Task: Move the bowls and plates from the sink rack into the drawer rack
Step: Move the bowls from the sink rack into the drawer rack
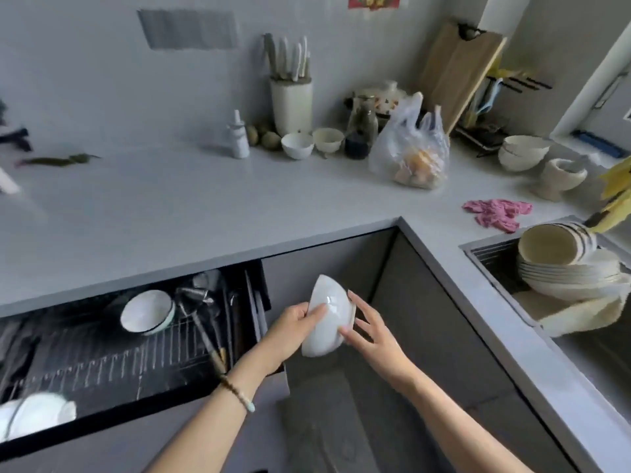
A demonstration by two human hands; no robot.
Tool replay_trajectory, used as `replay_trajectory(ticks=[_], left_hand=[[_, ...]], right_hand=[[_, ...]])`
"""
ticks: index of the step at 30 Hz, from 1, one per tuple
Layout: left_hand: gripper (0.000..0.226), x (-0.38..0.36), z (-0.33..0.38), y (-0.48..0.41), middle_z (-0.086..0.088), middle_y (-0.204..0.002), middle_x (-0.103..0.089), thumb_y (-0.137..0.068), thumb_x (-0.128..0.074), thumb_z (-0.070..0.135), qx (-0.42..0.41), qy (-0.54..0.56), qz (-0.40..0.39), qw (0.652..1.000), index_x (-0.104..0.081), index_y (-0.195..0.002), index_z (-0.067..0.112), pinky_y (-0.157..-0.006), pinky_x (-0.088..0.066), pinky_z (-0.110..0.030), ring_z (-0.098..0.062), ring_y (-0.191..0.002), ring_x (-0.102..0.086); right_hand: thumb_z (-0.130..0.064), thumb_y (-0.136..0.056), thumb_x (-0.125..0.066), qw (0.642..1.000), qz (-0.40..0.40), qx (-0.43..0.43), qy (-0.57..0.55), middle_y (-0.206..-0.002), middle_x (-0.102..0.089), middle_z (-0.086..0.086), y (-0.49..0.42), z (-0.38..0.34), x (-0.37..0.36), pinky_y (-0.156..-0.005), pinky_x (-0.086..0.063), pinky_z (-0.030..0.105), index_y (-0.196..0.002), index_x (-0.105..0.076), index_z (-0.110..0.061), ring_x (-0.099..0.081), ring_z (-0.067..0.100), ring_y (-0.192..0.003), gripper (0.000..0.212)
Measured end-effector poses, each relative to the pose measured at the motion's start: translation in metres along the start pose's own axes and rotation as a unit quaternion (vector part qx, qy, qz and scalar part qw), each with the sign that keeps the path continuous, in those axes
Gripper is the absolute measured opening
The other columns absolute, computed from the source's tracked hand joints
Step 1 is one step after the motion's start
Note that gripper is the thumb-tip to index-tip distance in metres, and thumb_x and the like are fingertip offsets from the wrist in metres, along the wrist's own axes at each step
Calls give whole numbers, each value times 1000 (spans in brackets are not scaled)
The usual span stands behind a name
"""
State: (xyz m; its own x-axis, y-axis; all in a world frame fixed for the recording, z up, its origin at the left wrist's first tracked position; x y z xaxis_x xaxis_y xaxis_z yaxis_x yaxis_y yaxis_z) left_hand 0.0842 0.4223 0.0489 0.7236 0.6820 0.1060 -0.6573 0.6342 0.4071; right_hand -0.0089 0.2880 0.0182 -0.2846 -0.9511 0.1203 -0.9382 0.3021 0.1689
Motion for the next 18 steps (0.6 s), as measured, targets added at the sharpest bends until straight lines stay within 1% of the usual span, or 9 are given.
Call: replay_trajectory(ticks=[2, 4, 6, 8, 10, 12, 14, 15, 18], left_hand=[[28, 47, -17, 30, -4, -100, -71, -94, -49, 38, 2, 23, 36, 999, -64, -104, 16, -68, -48, -19, -14, -88, -63], [23, 95, -34, 58, -5, -99, -69, -95, -48, 33, 4, 43, 73, 996, -64, -100, 18, -70, -48, -19, -14, -88, -61], [20, 145, -53, 86, -5, -102, -67, -96, -47, 34, 10, 53, 116, 992, -62, -98, 21, -76, -47, -23, -16, -93, -59], [18, 193, -75, 110, -3, -104, -64, -95, -46, 38, 19, 63, 149, 987, -60, -93, 26, -86, -46, -29, -16, -97, -57], [15, 244, -98, 133, 6, -102, -62, -95, -44, 41, 28, 76, 172, 982, -57, -94, 32, -87, -46, -28, -10, -95, -56], [24, 294, -122, 151, 12, -102, -57, -95, -42, 43, 47, 89, 186, 977, -53, -111, 29, -91, -46, -29, -8, -101, -54], [43, 346, -146, 165, 8, -114, -53, -94, -40, 48, 73, 88, 198, 973, -46, -129, 24, -105, -40, -38, -15, -117, -50], [48, 371, -159, 171, 5, -119, -52, -94, -40, 49, 83, 81, 202, 972, -45, -133, 21, -107, -38, -40, -17, -121, -48], [39, 438, -189, 181, 4, -119, -60, -95, -46, 40, 81, 66, 198, 975, -54, -127, 18, -99, -47, -38, -18, -113, -56]], right_hand=[[-26, -90, -66, 998, -50, -23, -35, -143, -48, -10, -11, -3, -56, -102, -48, 32, -140, -34, -41, -55, 14, -124, 61], [-19, -91, -62, 993, -92, -49, -48, -134, -56, -4, -21, -9, -113, -98, -51, 40, -144, -31, -30, -62, 23, -116, 63], [-19, -91, -63, 989, -129, -61, -39, -125, -62, 1, -28, -17, -171, -96, -51, 45, -141, -35, -29, -64, 24, -109, 58], [-21, -90, -66, 986, -149, -65, -27, -122, -63, 3, -36, -22, -227, -92, -53, 42, -138, -41, -28, -66, 19, -101, 55], [-22, -88, -67, 984, -167, -65, -13, -120, -62, 2, -45, -26, -285, -86, -54, 36, -135, -44, -29, -67, 15, -93, 52], [-26, -87, -70, 982, -178, -65, -14, -121, -61, 3, -53, -29, -341, -87, -57, 34, -132, -47, -31, -68, 15, -96, 51], [-27, -86, -71, 981, -180, -70, -12, -121, -62, 3, -62, -28, -395, -90, -56, 40, -133, -47, -30, -67, 20, -101, 52], [-24, -88, -69, 980, -182, -75, -11, -119, -62, 1, -65, -28, -421, -90, -56, 41, -133, -47, -28, -67, 24, -100, 51], [-19, -87, -68, 979, -186, -85, -16, -117, -64, 0, -79, -25, -485, -83, -57, 33, -131, -49, -29, -67, 18, -95, 48]])
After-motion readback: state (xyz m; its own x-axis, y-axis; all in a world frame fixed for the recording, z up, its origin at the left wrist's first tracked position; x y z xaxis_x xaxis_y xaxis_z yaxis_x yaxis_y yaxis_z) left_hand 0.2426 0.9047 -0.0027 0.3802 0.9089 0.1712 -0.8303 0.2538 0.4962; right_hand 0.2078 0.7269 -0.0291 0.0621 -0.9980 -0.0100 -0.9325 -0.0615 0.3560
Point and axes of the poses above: each hand's wrist, its own y-axis away from the middle knuckle, its own x-axis out of the back of the hand, z = x × y, the point moved 5 cm from there along -y, towards the middle knuckle
